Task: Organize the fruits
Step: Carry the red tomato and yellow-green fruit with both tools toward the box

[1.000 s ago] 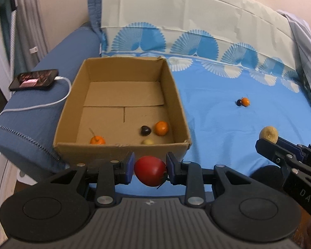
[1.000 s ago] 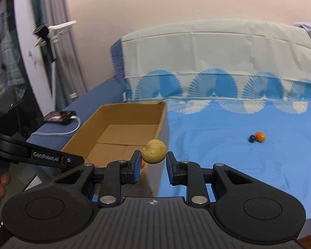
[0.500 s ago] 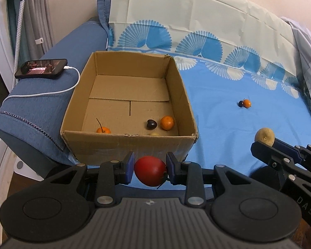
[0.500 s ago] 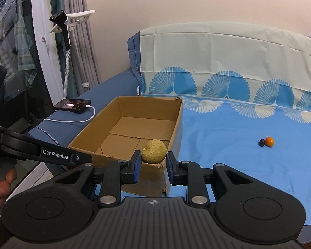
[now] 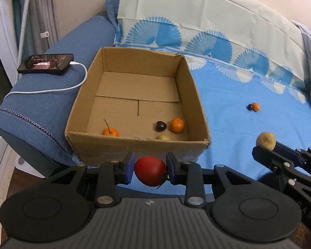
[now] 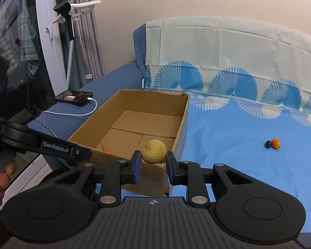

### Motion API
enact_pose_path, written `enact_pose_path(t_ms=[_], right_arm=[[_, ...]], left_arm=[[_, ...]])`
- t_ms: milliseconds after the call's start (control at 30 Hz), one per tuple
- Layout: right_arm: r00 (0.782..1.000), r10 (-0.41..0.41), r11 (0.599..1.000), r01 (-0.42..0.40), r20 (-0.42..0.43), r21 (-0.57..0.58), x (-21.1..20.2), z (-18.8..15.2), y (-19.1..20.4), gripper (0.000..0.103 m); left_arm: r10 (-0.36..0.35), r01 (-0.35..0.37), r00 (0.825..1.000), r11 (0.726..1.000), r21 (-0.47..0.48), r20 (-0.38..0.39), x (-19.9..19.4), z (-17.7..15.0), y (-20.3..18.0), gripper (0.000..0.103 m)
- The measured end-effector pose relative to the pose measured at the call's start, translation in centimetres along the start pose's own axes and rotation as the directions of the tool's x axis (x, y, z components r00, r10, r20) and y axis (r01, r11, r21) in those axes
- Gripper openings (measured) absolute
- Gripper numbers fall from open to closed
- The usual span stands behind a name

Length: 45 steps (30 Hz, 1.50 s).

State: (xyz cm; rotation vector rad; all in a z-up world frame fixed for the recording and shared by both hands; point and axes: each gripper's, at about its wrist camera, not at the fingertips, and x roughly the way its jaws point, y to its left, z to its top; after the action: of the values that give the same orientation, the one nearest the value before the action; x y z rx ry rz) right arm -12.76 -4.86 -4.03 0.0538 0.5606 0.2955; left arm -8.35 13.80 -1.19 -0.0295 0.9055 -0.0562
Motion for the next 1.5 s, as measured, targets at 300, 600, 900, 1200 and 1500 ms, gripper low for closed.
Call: enact_pose_path(t_ms=[300, 600, 900, 1200, 1500], right_arm=[[0.998, 0.018, 1.000, -0.017, -0.053, 0.018, 3.7, 0.9, 0.0, 0.027], [0.995, 0.024, 1.000, -0.023, -0.094, 0.005, 8.1, 1.9, 0.0, 0.027], [0.989, 0.022, 1.000, -0.022, -0.146, 0.004, 13.8, 2.7, 0.2, 0.027], [0.979, 0.033, 0.999, -0.036, -0.202, -0.015, 19.2, 2.7, 0.5, 0.027], [0.967, 0.035, 0.999, -0.043, -0.254, -0.028, 22.1, 1.8, 0.6, 0.027]], left_arm=[[0.022, -0.023, 1.000, 0.999, -0.027, -0.016, 2.4, 2.5, 1.4, 0.036], [0.029, -0.030, 0.999, 0.999, -0.042, -0.025, 5.8, 5.5, 2.3, 0.036], [0.034, -0.039, 0.996, 0.997, -0.062, -0.080, 10.9, 7.4, 3.6, 0.036], [0.048, -0.059, 0.988, 0.996, -0.069, -0.149, 15.8, 8.0, 5.0, 0.036], [0.075, -0.086, 0.978, 0.995, -0.048, -0.192, 19.3, 7.8, 5.1, 0.036]])
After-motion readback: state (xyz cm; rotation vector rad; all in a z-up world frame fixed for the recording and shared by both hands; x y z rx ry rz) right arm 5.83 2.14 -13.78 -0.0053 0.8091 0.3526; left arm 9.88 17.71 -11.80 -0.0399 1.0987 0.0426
